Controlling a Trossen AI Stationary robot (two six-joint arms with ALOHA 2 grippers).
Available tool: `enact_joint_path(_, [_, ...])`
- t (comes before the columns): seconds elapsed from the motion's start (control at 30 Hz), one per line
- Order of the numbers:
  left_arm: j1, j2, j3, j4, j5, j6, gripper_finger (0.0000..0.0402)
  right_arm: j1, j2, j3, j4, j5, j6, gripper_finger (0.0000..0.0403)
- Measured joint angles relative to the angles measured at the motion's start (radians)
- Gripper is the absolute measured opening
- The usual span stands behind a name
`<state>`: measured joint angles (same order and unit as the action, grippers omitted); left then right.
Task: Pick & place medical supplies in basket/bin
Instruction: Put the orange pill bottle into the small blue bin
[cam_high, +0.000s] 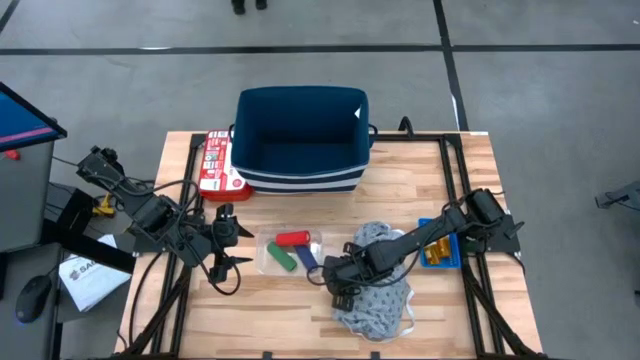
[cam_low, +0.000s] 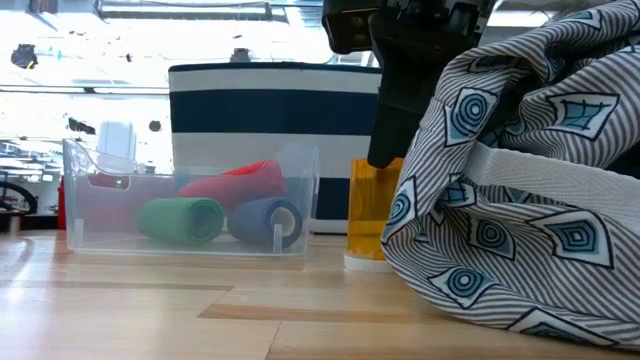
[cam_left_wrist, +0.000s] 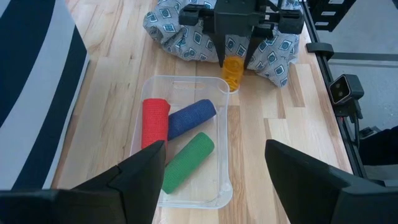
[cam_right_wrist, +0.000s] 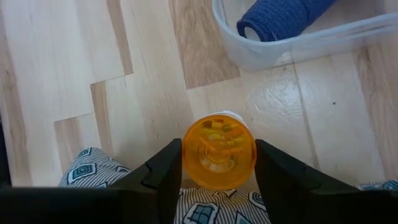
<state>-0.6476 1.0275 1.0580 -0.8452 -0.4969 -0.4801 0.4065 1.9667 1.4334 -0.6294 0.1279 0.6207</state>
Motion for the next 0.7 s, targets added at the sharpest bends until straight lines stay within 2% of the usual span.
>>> enact_joint_path(0.5, [0.000,0.000,0.000,0.000,0.000,0.001,0.0266,0.014,-0.011,0.064,-0.142,0.137,0.087,0.0156])
enact_joint_path(0.7, [0.000,0.000,0.000,0.000,0.000,0.002,0.0266,-0.013,-0.011,0.142,-0.292,0.215,0.087,0.0161])
